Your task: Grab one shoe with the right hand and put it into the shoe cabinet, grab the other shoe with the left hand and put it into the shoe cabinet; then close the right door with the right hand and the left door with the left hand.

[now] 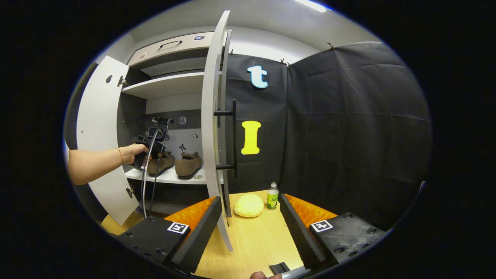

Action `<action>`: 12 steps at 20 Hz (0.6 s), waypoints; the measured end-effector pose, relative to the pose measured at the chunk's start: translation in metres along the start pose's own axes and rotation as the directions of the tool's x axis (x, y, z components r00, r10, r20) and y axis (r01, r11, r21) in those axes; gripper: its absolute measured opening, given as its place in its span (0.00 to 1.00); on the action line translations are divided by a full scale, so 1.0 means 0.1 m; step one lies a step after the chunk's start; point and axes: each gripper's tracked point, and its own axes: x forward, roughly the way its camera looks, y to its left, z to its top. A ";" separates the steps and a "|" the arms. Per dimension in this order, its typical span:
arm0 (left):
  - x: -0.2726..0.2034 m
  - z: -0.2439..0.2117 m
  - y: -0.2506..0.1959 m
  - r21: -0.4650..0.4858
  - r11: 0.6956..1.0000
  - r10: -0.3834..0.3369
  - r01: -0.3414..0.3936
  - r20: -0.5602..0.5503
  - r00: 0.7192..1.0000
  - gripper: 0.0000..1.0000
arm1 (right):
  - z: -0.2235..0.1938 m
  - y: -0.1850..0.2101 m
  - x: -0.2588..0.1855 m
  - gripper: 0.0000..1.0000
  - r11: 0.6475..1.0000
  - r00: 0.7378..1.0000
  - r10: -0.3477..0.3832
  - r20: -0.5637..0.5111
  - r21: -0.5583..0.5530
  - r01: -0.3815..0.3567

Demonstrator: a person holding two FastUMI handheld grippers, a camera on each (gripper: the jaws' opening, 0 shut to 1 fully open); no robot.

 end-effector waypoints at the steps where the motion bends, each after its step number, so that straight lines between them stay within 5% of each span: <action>1: -0.05 -0.02 0.02 0.010 1.000 0.004 -0.004 0.001 1.000 0.20 | 0.00 0.01 0.01 0.98 1.000 1.000 0.000 -0.002 0.003 0.000; 4: -0.23 0.05 0.11 0.029 0.999 0.024 -0.027 0.075 0.997 0.55 | 0.02 -0.01 0.04 0.98 1.000 1.000 -0.008 0.002 0.006 0.008; 5: -0.32 0.06 0.08 0.023 1.000 0.002 -0.004 0.099 0.995 0.59 | 0.03 -0.01 0.05 0.98 1.000 1.000 -0.010 0.002 0.004 0.010; 8: -0.63 0.09 0.07 0.010 1.000 -0.021 0.019 0.170 0.985 0.98 | 0.09 -0.08 0.07 0.98 1.000 1.000 -0.016 0.011 0.016 0.016; 12: -1.22 0.17 -0.01 -0.011 0.999 -0.030 0.035 0.306 0.951 0.97 | 0.19 -0.25 0.13 0.98 0.998 0.999 -0.048 0.024 0.029 0.048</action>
